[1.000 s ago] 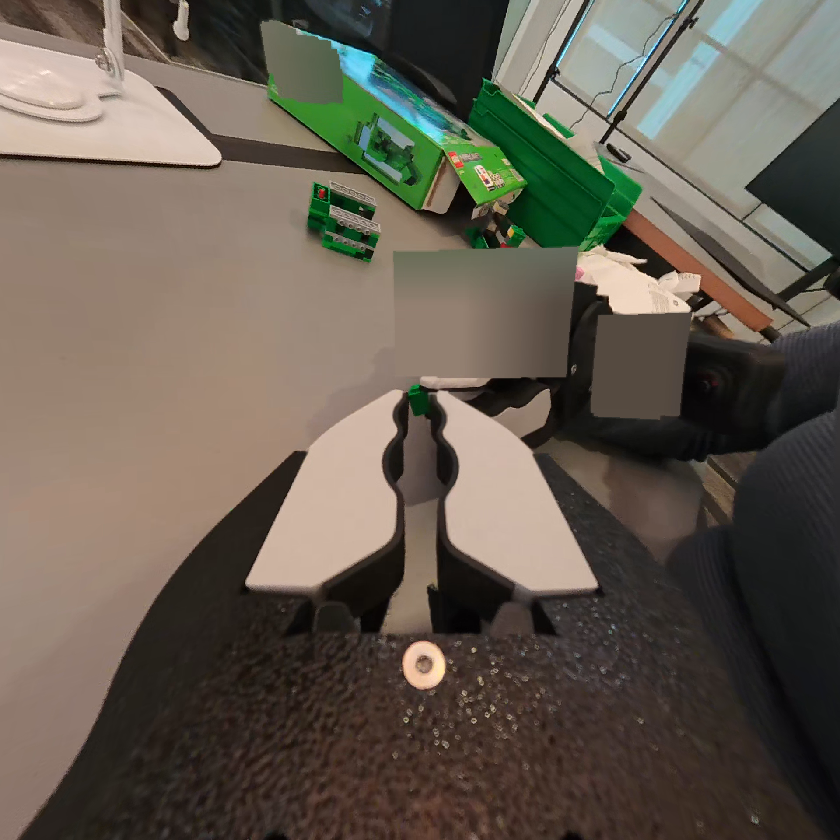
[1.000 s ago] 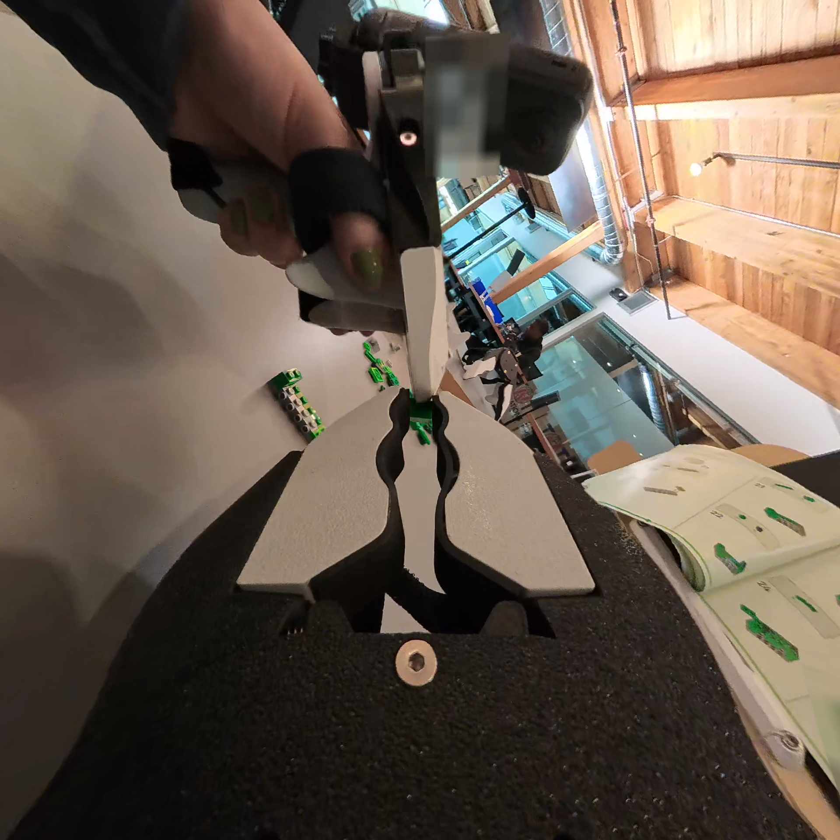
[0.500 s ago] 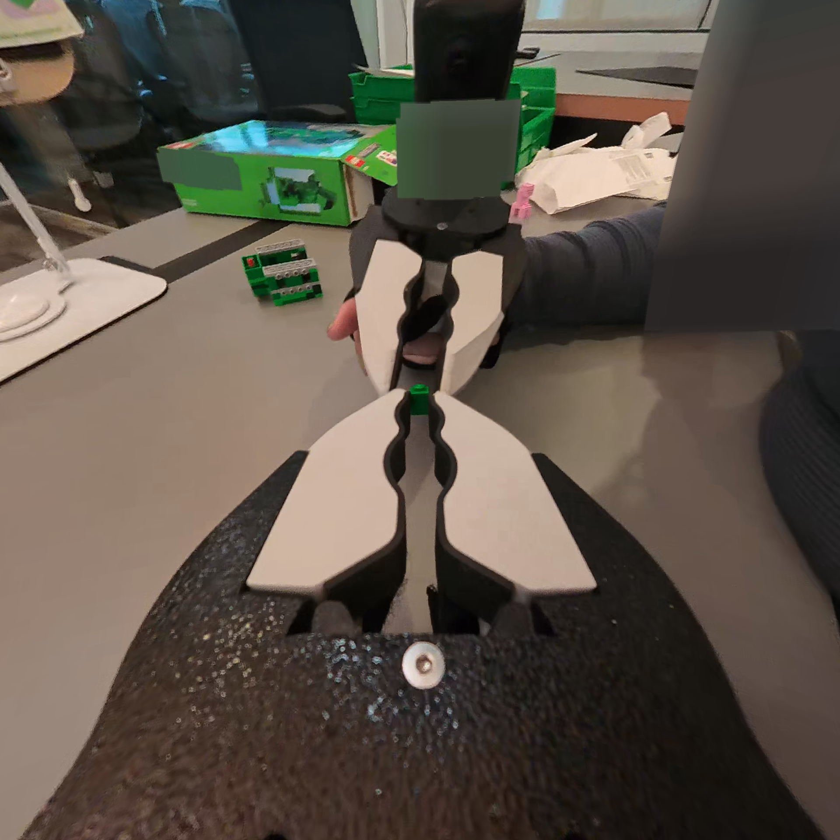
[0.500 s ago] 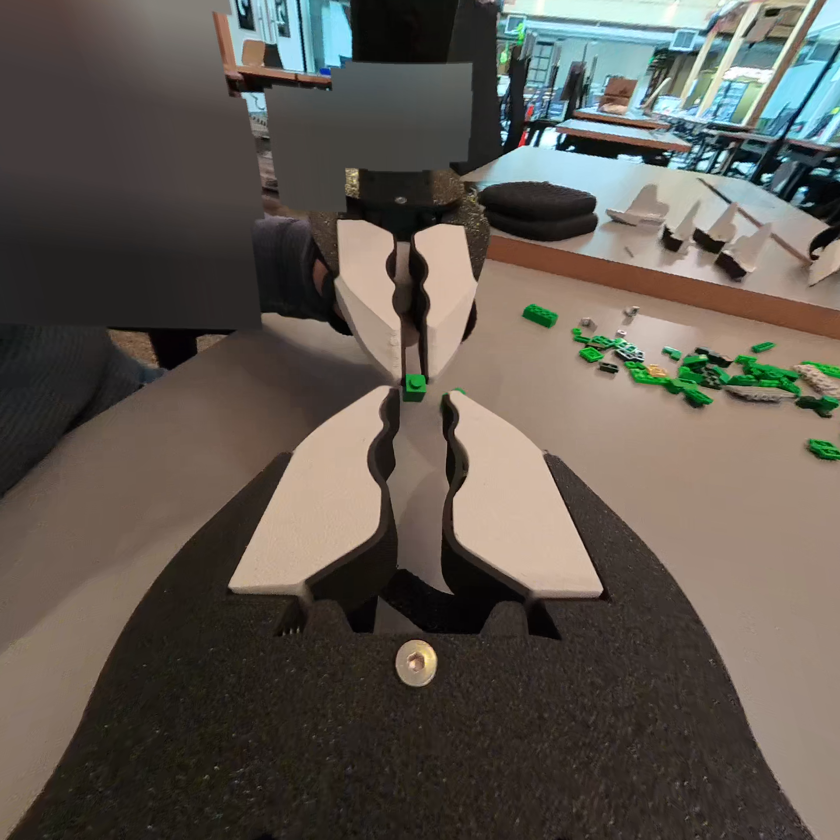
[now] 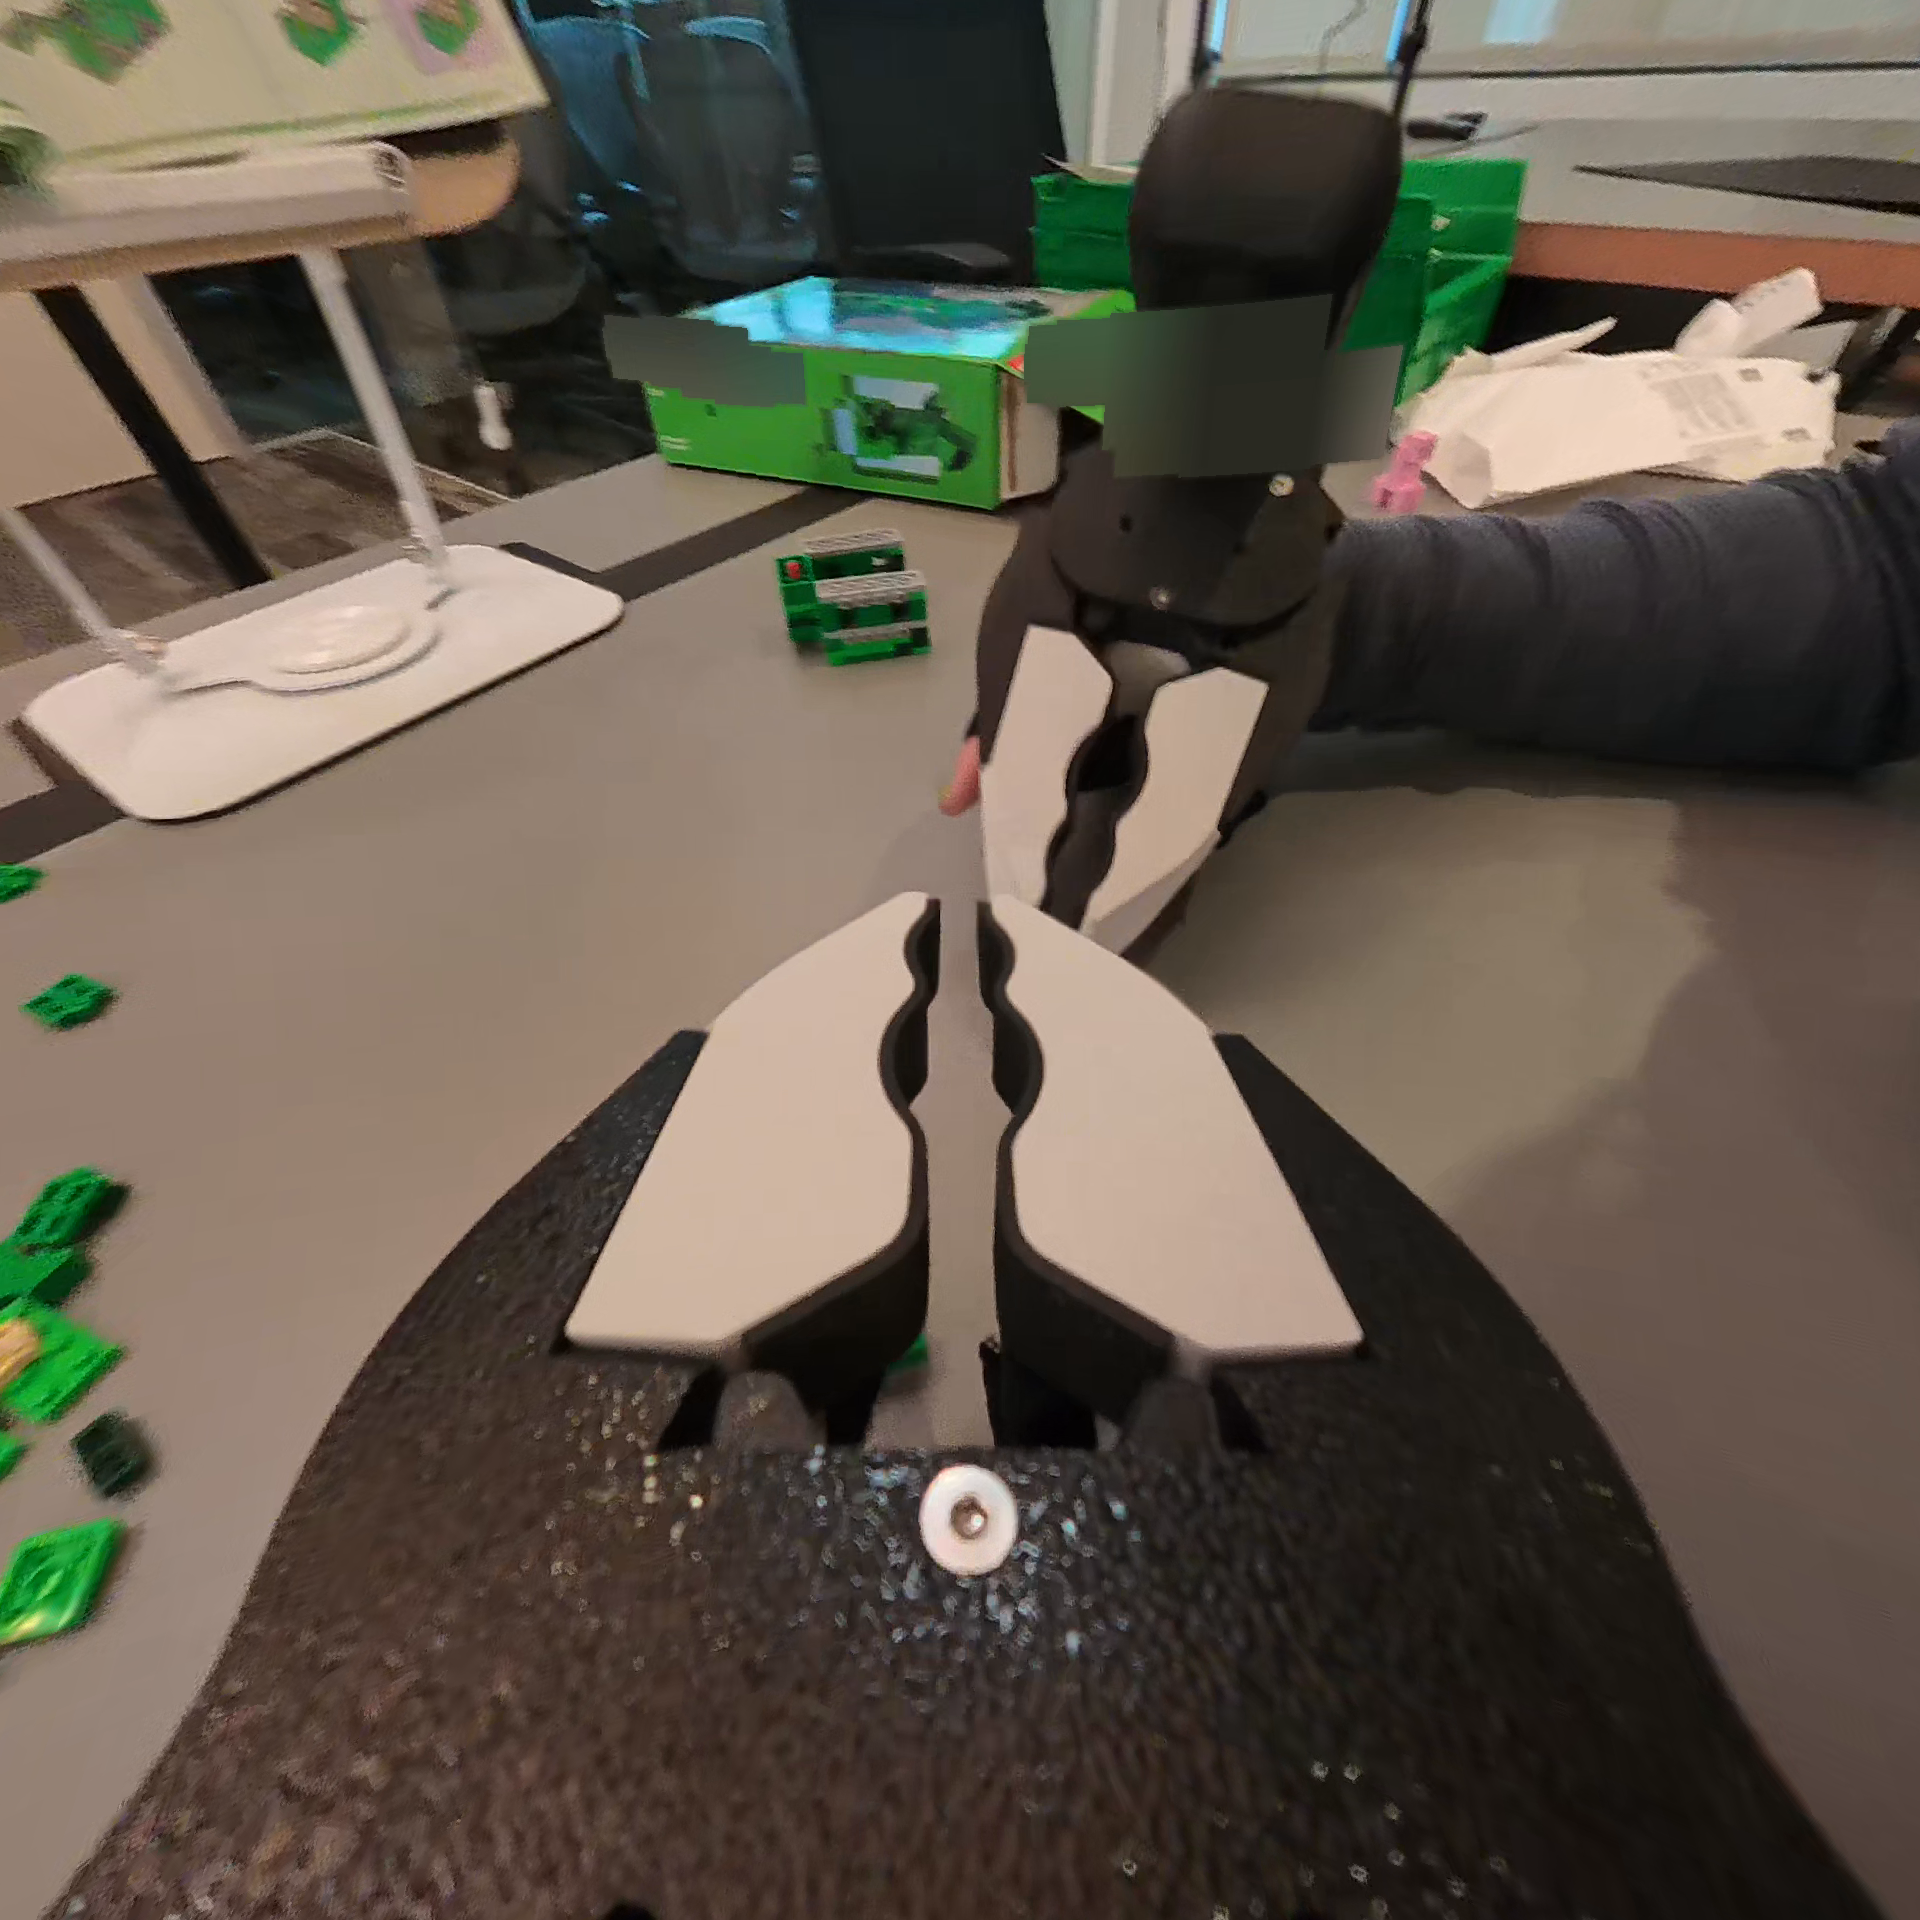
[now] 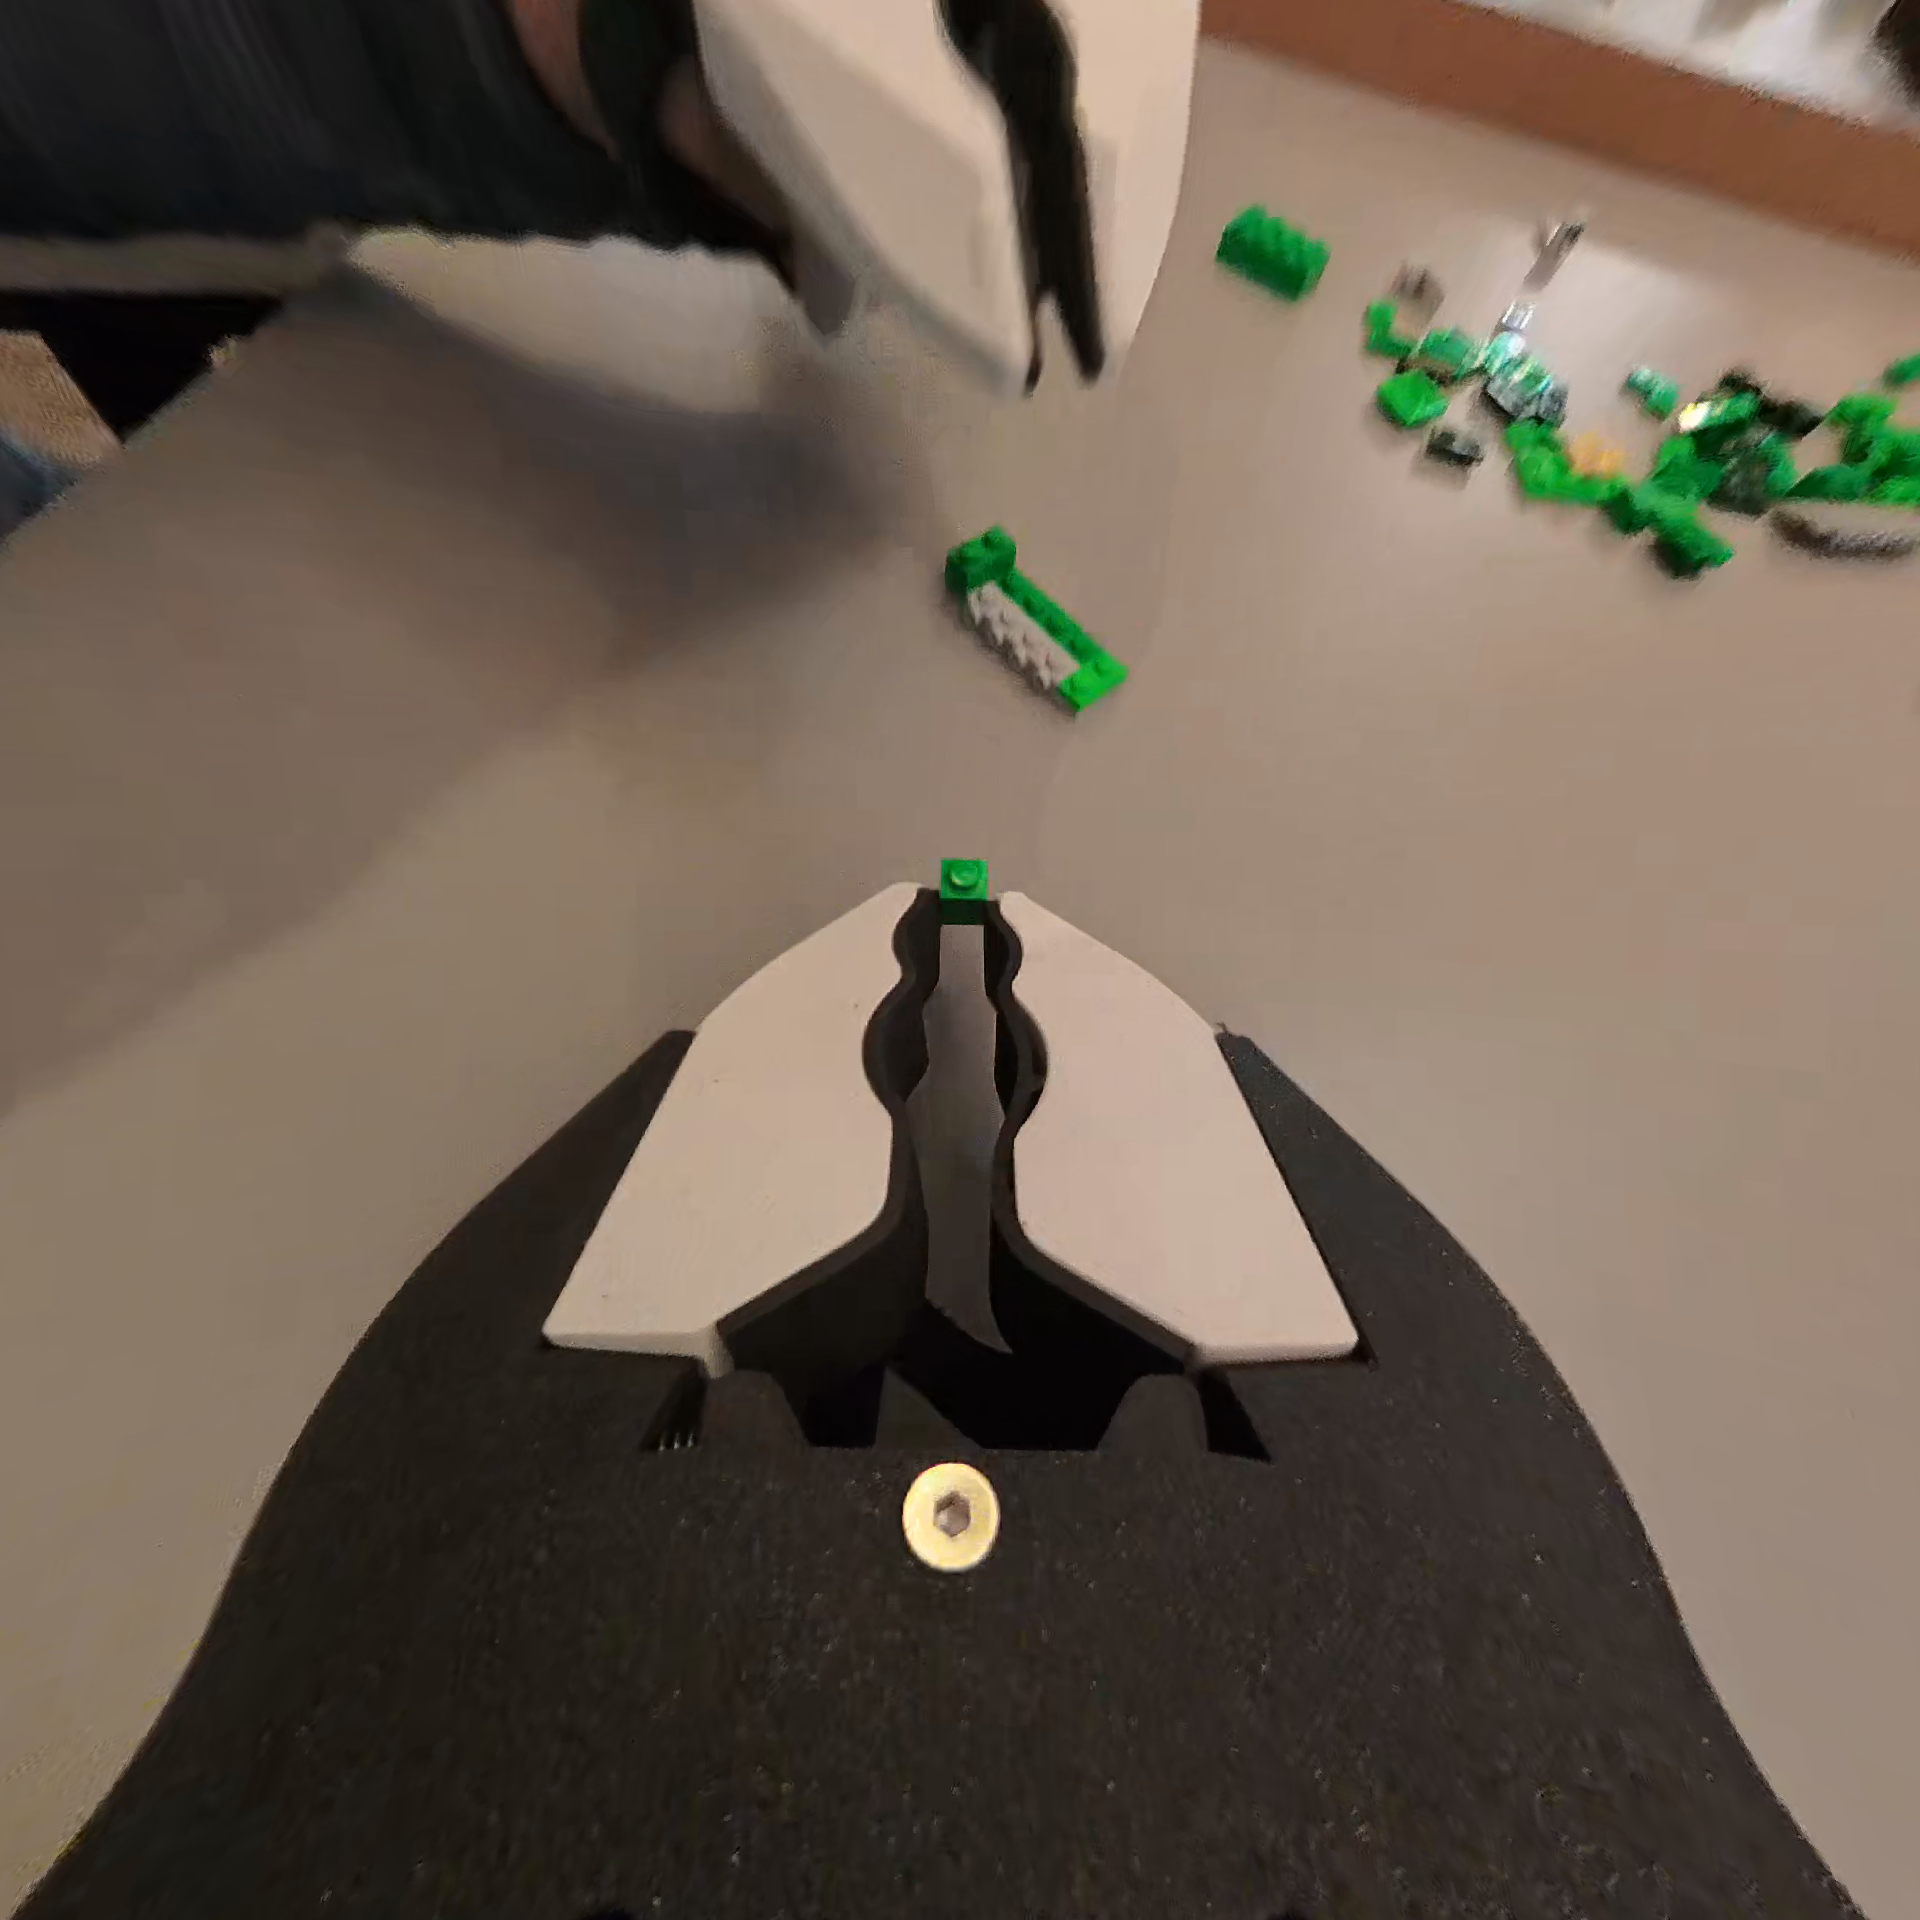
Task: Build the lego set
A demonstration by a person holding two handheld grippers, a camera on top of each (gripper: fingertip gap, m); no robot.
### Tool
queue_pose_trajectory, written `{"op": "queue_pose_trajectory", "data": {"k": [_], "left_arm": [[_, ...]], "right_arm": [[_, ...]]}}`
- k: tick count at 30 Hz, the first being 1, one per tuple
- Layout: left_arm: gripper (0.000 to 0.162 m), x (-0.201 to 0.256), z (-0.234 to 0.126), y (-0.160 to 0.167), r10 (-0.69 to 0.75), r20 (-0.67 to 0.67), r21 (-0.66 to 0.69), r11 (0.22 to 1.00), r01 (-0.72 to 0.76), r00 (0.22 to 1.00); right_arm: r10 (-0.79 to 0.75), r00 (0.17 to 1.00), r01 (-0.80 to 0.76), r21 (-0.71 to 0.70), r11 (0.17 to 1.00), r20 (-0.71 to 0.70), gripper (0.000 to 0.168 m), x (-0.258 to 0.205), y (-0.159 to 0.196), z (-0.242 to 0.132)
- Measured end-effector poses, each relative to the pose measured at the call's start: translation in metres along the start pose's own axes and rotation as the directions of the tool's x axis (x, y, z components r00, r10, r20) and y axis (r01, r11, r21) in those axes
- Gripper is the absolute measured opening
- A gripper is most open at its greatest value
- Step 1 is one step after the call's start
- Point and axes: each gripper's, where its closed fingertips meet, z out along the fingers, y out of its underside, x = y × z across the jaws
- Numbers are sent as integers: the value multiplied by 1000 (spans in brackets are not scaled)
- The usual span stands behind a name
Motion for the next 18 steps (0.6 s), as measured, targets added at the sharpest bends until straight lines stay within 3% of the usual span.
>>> {"op": "queue_pose_trajectory", "data": {"k": [3,7,10,12,16,18], "left_arm": [[3,-15,-11,-3,-7,81,14,1000,6,997],[5,-35,-27,-12,-29,185,67,998,17,982],[5,-42,-38,-16,-101,177,133,988,77,979],[5,-49,-48,-16,-133,202,180,979,97,970],[7,-79,-79,-14,-147,379,285,958,36,914],[10,-105,-97,-17,-145,501,345,938,-44,853]], "right_arm": [[13,1000,-10,-116,993,27,8,0,14,6],[48,998,-44,-118,992,31,8,1,15,6],[58,997,-51,-122,991,53,23,-2,17,4],[61,997,-55,-114,992,55,23,-2,18,1],[101,995,-100,41,994,-14,24,16,-5,-16],[128,982,-110,131,985,-138,22,49,-28,-21]]}}
